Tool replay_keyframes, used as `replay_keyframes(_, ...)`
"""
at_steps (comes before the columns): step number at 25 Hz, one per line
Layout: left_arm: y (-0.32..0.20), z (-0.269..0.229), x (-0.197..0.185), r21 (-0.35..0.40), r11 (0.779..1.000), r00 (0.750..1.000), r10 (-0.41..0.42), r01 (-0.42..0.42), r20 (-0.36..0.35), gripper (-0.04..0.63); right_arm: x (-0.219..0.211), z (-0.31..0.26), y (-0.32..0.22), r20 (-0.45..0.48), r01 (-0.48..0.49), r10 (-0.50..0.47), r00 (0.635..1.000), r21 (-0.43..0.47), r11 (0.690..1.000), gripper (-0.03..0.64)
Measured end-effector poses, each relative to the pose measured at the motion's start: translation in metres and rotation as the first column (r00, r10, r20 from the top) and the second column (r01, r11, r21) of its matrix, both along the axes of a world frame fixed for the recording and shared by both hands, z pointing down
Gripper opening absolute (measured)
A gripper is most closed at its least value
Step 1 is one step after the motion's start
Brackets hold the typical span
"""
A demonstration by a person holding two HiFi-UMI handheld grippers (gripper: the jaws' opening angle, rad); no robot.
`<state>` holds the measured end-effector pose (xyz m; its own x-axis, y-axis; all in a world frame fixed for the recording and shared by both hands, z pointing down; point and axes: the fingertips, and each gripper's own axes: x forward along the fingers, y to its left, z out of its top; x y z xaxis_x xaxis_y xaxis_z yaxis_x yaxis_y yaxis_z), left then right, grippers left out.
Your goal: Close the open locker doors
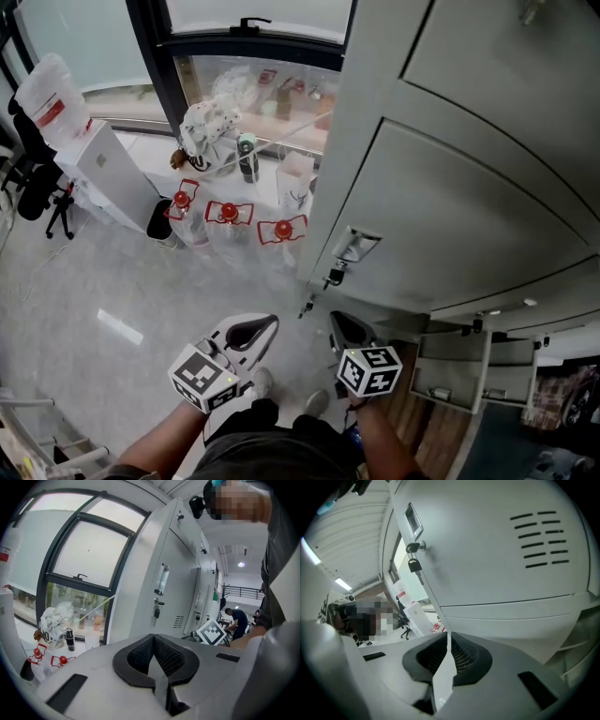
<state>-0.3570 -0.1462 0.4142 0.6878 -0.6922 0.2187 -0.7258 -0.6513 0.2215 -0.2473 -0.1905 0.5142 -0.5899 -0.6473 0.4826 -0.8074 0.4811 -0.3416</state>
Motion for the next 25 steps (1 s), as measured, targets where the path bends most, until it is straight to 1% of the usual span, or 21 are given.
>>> replay_keyframes(8, 0.036, -0.016, 0.058, 0.041, 0.999, 0.999, 0.036, -0.036, -0.003, 0.009, 0.056, -0.025, 0.049, 0.017, -0.029, 0.028, 0.999, 0.056, 0.998, 0.031)
replay_keyframes(14, 0.065, -0.022, 0.101, 0.068, 0.996, 0.998, 0.059, -0.059, 0.011, 0.009, 0.097, -0.041, 0.085, 0.033, -0.043, 0.040, 0.999, 0.091, 0.995, 0.031)
replay_keyframes(17, 0.077, -0.024, 0.121, 0.080, 0.995, 0.999, 0.054, -0.054, 0.002, 0.009, 0.115, -0.048, 0.101, 0.044, -0.045, 0.040, 0.998, 0.107, 0.993, 0.031)
replay_keyframes(20, 0.089, -0.025, 0.137, 0.074, 0.996, 0.999, 0.047, -0.046, -0.014, 0.009, 0.130, -0.054, 0.114, 0.050, -0.040, 0.035, 0.998, 0.124, 0.991, 0.031)
replay_keyframes(25, 0.101, -0.031, 0.162, 0.099, 0.994, 0.998, 0.055, -0.056, 0.006, 0.009, 0.154, -0.060, 0.132, 0.046, -0.033, 0.027, 0.999, 0.136, 0.990, 0.031)
